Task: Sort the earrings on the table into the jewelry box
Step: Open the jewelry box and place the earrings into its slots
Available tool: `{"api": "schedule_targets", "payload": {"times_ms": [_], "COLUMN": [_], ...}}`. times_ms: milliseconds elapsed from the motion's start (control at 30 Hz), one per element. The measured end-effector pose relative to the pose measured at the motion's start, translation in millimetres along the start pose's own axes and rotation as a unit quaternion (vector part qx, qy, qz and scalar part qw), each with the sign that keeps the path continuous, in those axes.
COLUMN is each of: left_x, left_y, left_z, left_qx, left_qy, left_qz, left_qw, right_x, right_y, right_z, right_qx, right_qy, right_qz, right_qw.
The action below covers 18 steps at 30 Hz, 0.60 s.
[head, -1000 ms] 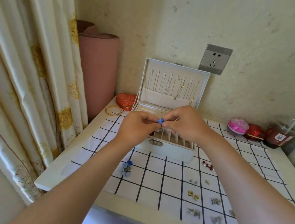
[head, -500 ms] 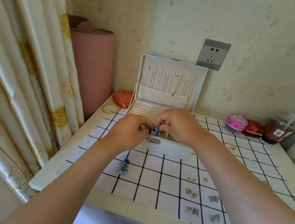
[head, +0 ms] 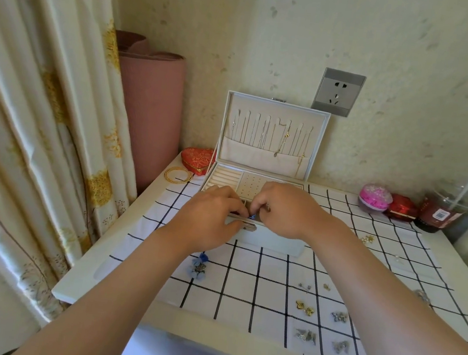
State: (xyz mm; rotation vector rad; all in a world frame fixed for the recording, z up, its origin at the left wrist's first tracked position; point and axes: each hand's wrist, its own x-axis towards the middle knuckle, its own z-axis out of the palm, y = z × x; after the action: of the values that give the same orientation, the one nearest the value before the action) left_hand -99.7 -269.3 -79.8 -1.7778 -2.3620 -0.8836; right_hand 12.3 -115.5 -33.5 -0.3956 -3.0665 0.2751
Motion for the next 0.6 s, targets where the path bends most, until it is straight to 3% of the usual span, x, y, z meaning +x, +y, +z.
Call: {"api": "schedule_targets", "payload": {"times_ms": [133, 267, 433, 600], "left_x": [-4.9, -18.2, -35.7, -46.7], "left_y": [-4.1, -4.0, 2.2, -1.8], "left_z": [-7.3, -20.3, -29.6, -30.5], "left_qx": [0.005, 0.005, 0.017, 0.091], "left_qy": [0.027, 0.041, -0.069, -0.184], "left_qz": [-0.007, -0.039, -0.099, -0.155], "left_qw": [1.0, 0.998, 0.993, 0.966], "right_x": [-1.8, -5.1, -7.9, -15.3], "right_y": [-1.6, -3.5, -12.1, -29.0], "right_z": [3.2, 5.2, 14.2, 8.9], "right_qx": [0.008, 0.013, -0.006, 0.0], "right_qy": [-0.01, 0.033, 0.01, 0.107], "right_qz": [0.006, 0.026, 0.027, 0.007], "right_qw": [1.0, 0.999, 1.0, 0.994]}}
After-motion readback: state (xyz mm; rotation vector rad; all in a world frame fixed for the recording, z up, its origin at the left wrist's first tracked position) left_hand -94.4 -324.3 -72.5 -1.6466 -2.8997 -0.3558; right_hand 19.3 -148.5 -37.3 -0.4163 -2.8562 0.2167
